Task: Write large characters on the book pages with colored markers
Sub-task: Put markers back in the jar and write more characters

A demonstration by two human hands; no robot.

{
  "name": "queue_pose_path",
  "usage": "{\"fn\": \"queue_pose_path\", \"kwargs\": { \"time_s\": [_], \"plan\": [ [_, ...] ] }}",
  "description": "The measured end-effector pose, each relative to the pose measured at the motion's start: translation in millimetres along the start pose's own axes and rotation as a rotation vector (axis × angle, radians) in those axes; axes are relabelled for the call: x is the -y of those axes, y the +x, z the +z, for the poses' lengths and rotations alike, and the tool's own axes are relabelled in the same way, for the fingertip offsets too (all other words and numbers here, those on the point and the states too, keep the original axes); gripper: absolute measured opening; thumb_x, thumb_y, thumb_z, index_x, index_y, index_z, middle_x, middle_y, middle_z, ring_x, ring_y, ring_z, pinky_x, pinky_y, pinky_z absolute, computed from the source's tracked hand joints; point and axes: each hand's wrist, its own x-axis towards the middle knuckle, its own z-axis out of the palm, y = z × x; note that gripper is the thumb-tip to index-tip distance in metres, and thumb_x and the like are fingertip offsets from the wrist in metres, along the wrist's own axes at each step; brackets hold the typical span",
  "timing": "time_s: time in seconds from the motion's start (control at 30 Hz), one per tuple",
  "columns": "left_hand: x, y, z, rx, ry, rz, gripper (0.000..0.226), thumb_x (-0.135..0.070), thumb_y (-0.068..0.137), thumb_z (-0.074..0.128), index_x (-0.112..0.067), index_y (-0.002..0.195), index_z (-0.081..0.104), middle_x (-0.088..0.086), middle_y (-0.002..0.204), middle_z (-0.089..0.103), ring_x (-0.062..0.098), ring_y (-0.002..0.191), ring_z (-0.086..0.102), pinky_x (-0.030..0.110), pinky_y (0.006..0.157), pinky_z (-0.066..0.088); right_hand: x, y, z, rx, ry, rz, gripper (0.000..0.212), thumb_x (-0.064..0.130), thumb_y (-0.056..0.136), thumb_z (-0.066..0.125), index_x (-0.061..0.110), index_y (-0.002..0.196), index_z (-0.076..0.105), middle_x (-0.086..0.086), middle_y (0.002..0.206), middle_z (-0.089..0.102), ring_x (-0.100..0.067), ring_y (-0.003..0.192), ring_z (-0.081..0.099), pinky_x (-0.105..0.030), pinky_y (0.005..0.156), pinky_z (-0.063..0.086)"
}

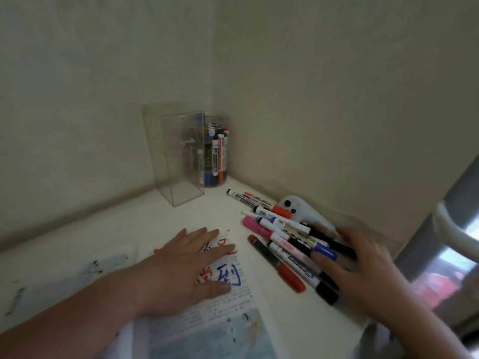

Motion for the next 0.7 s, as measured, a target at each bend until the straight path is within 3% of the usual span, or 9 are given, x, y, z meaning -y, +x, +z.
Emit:
{"fn": "queue_pose_path", "kwargs": {
  "time_s": [0.1, 0.2, 0.33, 0.5, 0.6, 0.7],
  "plan": [
    [-6, 7, -3, -0.013, -0.020, -0.016, 0.082, -0.088, 0.082, 0.026, -0.059, 0.149, -0.012, -0.023, 0.162, -0.018, 0.005, 0.151, -0.018, 0.031, 0.123, -0.010, 3, -10, 14, 0.062, -0.085, -0.016, 0.094, 0.087, 0.070, 0.048, 0.036, 0.148, 0.035, 0.006, 0.133, 0.047, -0.019, 0.126, 0.038, -0.035, 0.106, 0.036],
    [-11, 19, -13, -0.130, -0.041, -0.040, 0.093, -0.084, 0.082, 0.042, -0.046, 0.156, 0.000, -0.015, 0.166, -0.002, 0.008, 0.152, -0.004, 0.031, 0.124, 0.003, 12, -12, 24, 0.052, -0.126, -0.058, 0.092, 0.086, 0.075, 0.046, 0.036, 0.150, 0.027, 0.008, 0.137, 0.040, -0.017, 0.130, 0.034, -0.033, 0.111, 0.034],
    [-29, 37, -32, -0.224, -0.096, 0.059, 0.108, -0.082, 0.073, 0.061, -0.050, 0.154, -0.003, -0.023, 0.163, -0.014, 0.005, 0.151, -0.012, 0.036, 0.123, -0.001, 29, -12, 38, 0.050, -0.086, -0.158, 0.080, 0.075, 0.086, 0.048, 0.036, 0.151, 0.024, 0.011, 0.144, 0.035, -0.015, 0.133, 0.029, -0.032, 0.114, 0.032],
    [-34, 70, -38, -0.113, -0.005, 0.178, 0.128, -0.085, 0.055, 0.073, -0.061, 0.149, -0.010, -0.023, 0.163, -0.019, 0.006, 0.149, -0.025, 0.048, 0.122, -0.013, 45, -8, 52, 0.076, -0.044, -0.291, 0.066, 0.066, 0.094, 0.041, 0.033, 0.150, 0.029, 0.010, 0.147, 0.034, -0.014, 0.137, 0.029, -0.030, 0.116, 0.030],
    [-27, 79, -36, -0.107, 0.031, 0.195, 0.123, -0.084, 0.058, 0.071, -0.057, 0.152, -0.003, -0.022, 0.165, -0.011, 0.008, 0.150, -0.020, 0.051, 0.122, -0.011, 47, 10, 60, 0.064, -0.104, -0.397, 0.069, 0.068, 0.092, 0.032, 0.031, 0.151, 0.029, 0.010, 0.144, 0.041, -0.016, 0.139, 0.031, -0.032, 0.118, 0.028],
    [-11, 86, -38, -0.167, -0.045, 0.158, 0.112, -0.081, 0.063, 0.071, -0.055, 0.153, 0.009, -0.019, 0.166, 0.000, 0.011, 0.152, -0.009, 0.050, 0.124, -0.004, 59, 39, 68, 0.009, -0.158, -0.427, 0.062, 0.062, 0.098, 0.040, 0.028, 0.149, 0.036, 0.004, 0.138, 0.047, -0.020, 0.130, 0.040, -0.034, 0.113, 0.032]
  ]
}}
